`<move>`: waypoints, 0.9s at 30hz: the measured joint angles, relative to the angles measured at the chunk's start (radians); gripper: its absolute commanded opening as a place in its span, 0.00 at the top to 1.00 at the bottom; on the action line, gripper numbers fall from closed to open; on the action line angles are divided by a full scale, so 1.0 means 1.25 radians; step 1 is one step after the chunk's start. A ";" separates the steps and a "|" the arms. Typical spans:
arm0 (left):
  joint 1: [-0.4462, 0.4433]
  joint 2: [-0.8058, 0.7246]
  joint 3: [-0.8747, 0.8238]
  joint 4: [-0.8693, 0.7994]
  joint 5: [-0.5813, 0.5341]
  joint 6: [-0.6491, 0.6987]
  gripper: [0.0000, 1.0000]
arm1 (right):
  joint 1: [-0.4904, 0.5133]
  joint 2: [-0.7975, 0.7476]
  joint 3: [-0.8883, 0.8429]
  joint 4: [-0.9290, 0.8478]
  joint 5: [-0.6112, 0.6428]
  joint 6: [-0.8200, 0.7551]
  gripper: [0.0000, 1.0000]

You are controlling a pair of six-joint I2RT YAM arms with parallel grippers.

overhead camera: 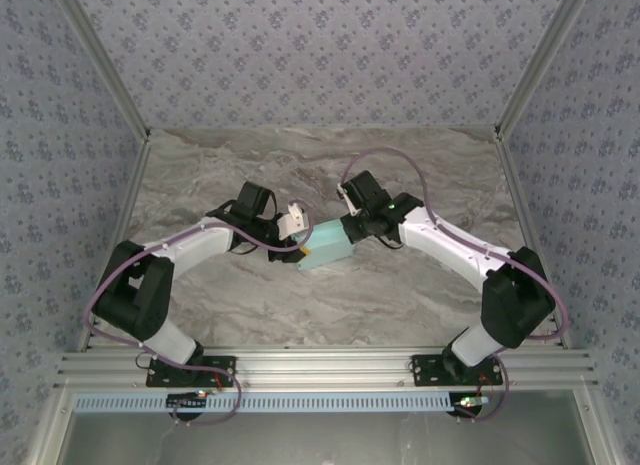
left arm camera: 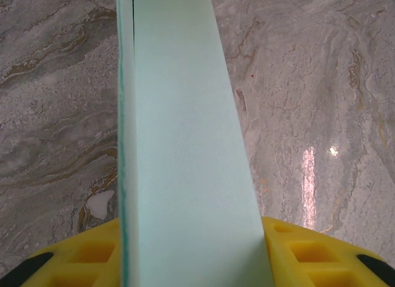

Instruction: Fold the paper box

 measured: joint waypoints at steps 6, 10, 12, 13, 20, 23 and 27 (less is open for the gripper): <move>0.000 0.000 0.001 -0.006 -0.007 -0.014 0.68 | 0.009 -0.005 -0.035 0.050 0.019 0.039 0.93; 0.000 0.000 0.001 -0.006 -0.008 -0.018 0.68 | 0.014 -0.024 -0.068 0.086 0.026 0.066 0.93; -0.001 0.000 0.002 -0.006 -0.008 -0.020 0.68 | 0.018 -0.033 -0.083 0.103 0.034 0.079 0.93; -0.001 0.000 0.003 -0.006 -0.008 -0.020 0.68 | 0.020 -0.037 -0.091 0.111 0.037 0.086 0.94; -0.006 0.000 0.004 -0.006 -0.013 -0.020 0.68 | 0.026 -0.060 -0.128 0.149 0.048 0.129 0.94; -0.006 0.000 0.004 -0.006 -0.014 -0.020 0.68 | 0.027 -0.063 -0.136 0.158 0.049 0.142 0.94; -0.006 0.000 0.004 -0.006 -0.015 -0.021 0.66 | 0.031 -0.075 -0.159 0.183 0.058 0.152 0.94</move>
